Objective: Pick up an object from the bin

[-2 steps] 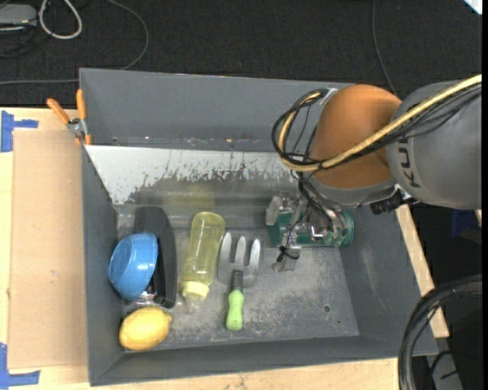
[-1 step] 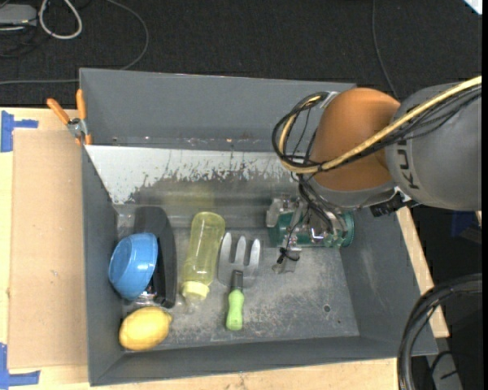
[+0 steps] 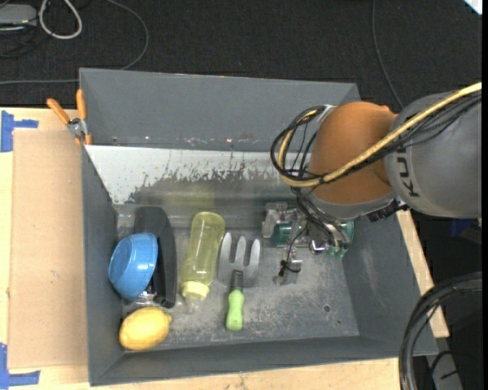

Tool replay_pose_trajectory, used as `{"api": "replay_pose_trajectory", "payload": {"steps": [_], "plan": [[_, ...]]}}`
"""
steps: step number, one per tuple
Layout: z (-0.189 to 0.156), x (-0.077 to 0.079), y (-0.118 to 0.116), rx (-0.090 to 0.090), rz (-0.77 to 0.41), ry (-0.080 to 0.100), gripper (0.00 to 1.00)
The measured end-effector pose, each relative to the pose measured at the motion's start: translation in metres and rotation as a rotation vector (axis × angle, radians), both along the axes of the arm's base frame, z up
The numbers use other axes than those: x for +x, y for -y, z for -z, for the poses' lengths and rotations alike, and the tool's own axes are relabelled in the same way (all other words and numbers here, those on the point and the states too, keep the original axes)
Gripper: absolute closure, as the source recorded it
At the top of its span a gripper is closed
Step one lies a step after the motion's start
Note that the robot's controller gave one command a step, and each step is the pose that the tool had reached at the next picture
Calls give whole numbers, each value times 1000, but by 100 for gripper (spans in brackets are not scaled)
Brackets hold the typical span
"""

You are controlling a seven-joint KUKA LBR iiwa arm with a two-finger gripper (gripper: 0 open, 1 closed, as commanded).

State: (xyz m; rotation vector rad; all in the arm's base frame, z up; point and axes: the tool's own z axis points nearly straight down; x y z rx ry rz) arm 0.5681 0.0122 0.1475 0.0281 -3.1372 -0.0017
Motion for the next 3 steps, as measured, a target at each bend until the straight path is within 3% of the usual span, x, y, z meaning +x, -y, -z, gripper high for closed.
{"api": "replay_pose_trajectory", "payload": {"steps": [1,2,3], "plan": [[-56,-26,-33,0,16,0,0],[18,52,26,-4,43,-10,0],[-1,-20,32,3,284,1,0]]}}
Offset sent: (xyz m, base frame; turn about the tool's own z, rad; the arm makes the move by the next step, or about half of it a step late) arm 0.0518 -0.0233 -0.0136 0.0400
